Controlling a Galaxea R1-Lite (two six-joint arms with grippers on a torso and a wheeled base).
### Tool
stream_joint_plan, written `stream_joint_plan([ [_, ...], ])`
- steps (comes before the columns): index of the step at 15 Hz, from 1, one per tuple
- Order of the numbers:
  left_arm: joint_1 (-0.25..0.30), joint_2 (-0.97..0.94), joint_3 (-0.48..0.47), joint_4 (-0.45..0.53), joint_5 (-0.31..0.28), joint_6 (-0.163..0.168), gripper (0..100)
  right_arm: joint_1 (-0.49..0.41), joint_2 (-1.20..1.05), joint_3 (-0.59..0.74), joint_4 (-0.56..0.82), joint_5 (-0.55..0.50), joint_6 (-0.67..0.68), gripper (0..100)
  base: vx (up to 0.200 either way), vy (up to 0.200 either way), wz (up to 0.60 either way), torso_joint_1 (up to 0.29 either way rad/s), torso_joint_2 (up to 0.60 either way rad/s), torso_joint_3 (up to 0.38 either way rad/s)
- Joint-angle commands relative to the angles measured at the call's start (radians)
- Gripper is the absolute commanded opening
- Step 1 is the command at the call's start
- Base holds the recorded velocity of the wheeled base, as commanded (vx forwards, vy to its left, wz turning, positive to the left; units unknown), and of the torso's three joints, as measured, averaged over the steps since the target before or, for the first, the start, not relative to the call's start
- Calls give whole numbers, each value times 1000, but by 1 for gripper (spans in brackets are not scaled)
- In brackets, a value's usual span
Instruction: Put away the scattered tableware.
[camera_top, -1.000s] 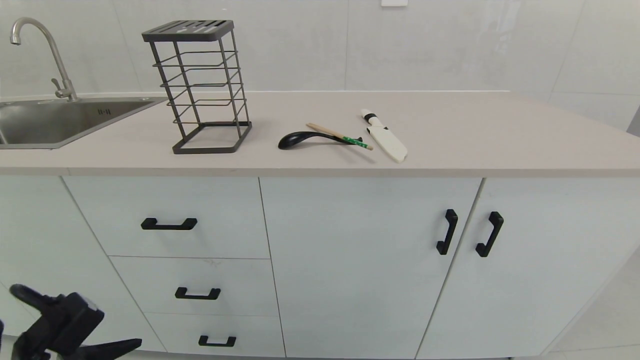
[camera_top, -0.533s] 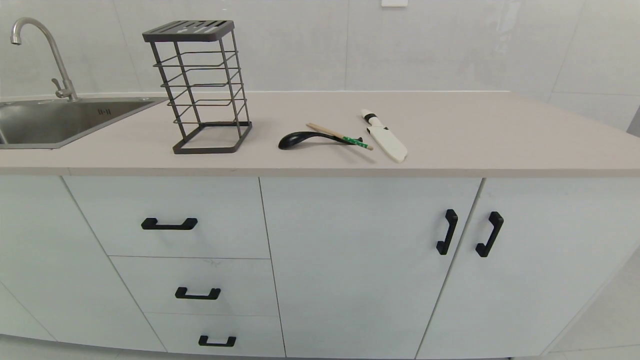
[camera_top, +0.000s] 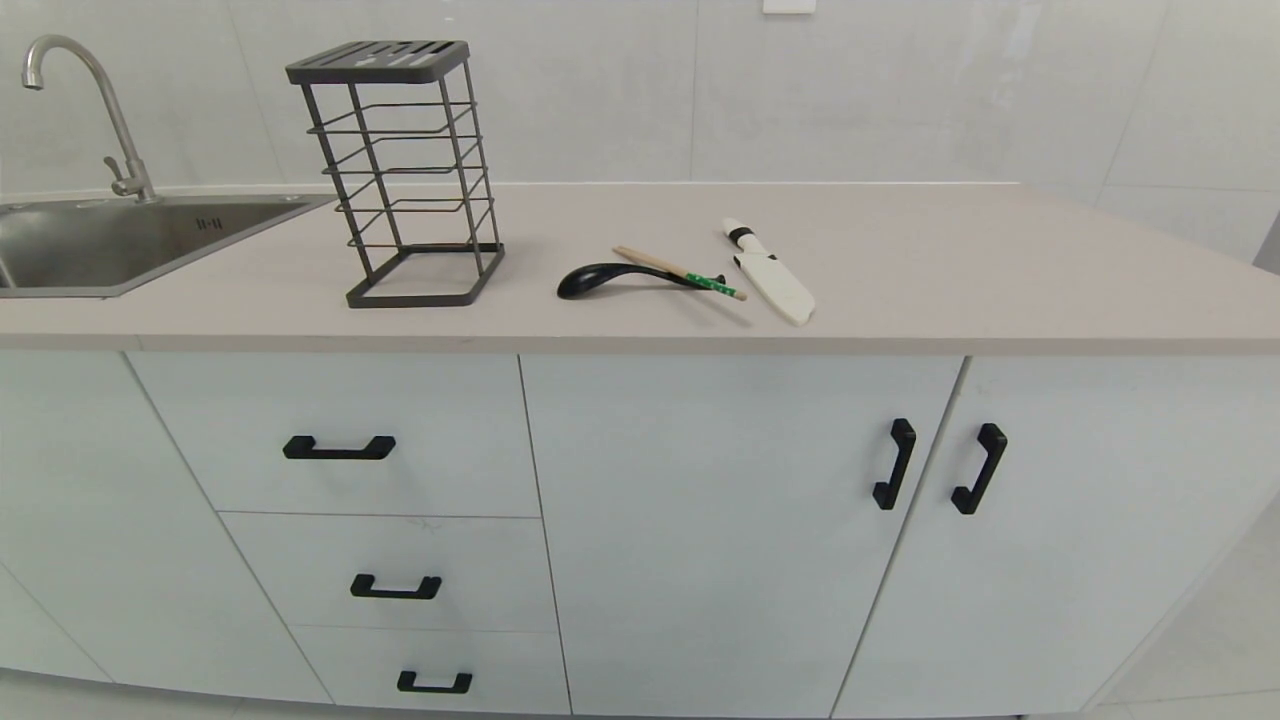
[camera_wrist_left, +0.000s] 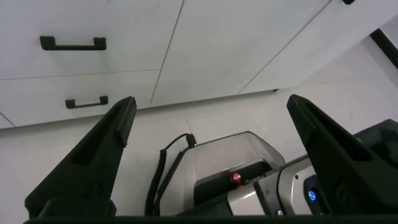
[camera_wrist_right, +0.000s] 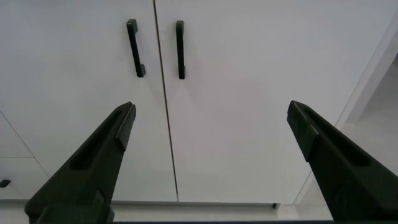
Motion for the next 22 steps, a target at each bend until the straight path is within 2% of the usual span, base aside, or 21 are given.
stream_joint_plan([
  [1,-4,447,-98,-126,0,10,100,0,1,0,0,1,-1,100,0,0,0,0,0,0],
  [2,1,516,-87,-169,0,30,100,0,1,0,0,1,-1,100,0,0,0,0,0,0],
  [3,2,569,-64,-252,-1,47,100,0,1,0,0,1,-1,100,0,0,0,0,0,0],
  [4,1,578,-46,-290,-1,48,100,0,1,0,0,1,-1,100,0,0,0,0,0,0],
  [8,2,572,-40,-299,-1,50,100,0,1,0,0,1,-1,100,0,0,450,4,2,-2],
  [11,-7,536,-29,-301,-1,53,100,0,1,0,0,1,1,100,0,0,0,0,0,0],
  [13,-7,503,9,-301,-1,83,100,0,1,0,0,1,2,100,0,0,0,0,0,0],
  [14,-9,489,15,-301,-1,88,100,0,1,0,0,1,2,100,0,0,0,0,0,0],
  [16,-35,372,29,-299,-1,128,100,0,1,0,0,1,2,100,0,0,0,0,0,0],
  [17,-47,296,31,-296,-1,160,100,0,1,0,0,1,2,100,0,0,0,0,0,0],
  [18,-47,194,40,-293,0,212,100,0,1,0,0,1,2,100,0,0,0,0,0,0],
  [19,-35,84,51,-286,0,278,100,0,1,0,0,1,2,100,0,0,0,0,0,0],
  [20,-6,-17,74,-278,2,330,100,0,1,0,0,1,2,100,0,0,0,0,0,0],
  [21,48,-120,94,-256,0,359,100,0,1,0,0,1,2,100,0,0,0,0,0,0],
  [22,90,-226,92,-197,0,363,100,0,1,0,0,1,2,100,0,0,0,0,0,0],
])
